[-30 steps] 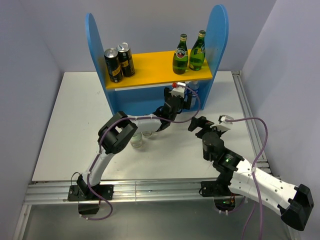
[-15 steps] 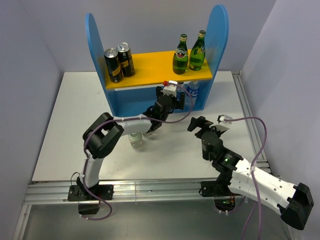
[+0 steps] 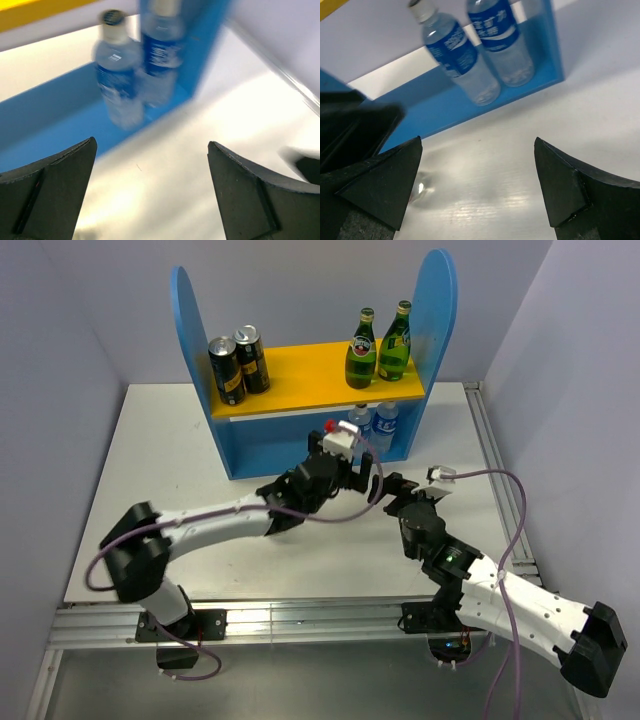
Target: Place and organize the beverage onto the shelf
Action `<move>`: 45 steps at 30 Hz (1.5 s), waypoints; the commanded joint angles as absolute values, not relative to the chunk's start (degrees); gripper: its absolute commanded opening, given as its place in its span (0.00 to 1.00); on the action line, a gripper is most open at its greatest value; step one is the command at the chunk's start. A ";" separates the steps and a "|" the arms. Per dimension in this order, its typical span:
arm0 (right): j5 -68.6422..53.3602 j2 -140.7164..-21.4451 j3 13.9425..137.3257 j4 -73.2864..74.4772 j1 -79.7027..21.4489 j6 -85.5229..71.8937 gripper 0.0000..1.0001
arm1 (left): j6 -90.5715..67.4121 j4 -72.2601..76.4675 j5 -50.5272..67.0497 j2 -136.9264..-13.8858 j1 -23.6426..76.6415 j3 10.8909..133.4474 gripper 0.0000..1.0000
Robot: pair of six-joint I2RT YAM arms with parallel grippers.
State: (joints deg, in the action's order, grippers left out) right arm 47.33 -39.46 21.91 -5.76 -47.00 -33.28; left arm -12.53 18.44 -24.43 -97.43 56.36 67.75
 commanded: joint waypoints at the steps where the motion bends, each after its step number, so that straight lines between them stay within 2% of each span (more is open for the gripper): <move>1: 40.97 -40.16 20.74 -13.09 -47.46 -29.71 1.00 | -13.53 10.74 -32.42 -84.07 62.39 63.21 0.99; 7: 35.61 -42.62 20.83 -16.87 -48.51 -27.16 1.00 | -22.14 -3.14 -36.90 -69.55 67.84 54.41 0.99; 10: 34.20 -44.12 21.36 -17.58 -48.87 -26.63 1.00 | -31.86 -11.66 -42.18 -66.01 70.13 48.80 0.99; 15: 33.22 -45.70 21.80 -17.84 -49.13 -26.28 1.00 | -44.36 -9.42 -44.64 -63.11 70.75 37.02 0.99; 20: 33.66 -46.41 21.97 -17.49 -49.13 -26.46 1.00 | -51.14 -2.64 -46.67 -66.35 70.75 29.01 0.99; 32: 34.19 -46.14 21.80 -17.31 -49.13 -26.46 1.00 | -50.54 5.79 -56.16 -76.37 69.44 29.88 0.99; 45: 34.01 -46.84 21.97 -17.67 -49.22 -26.28 1.00 | -41.66 18.98 -49.49 -82.34 57.04 29.09 0.99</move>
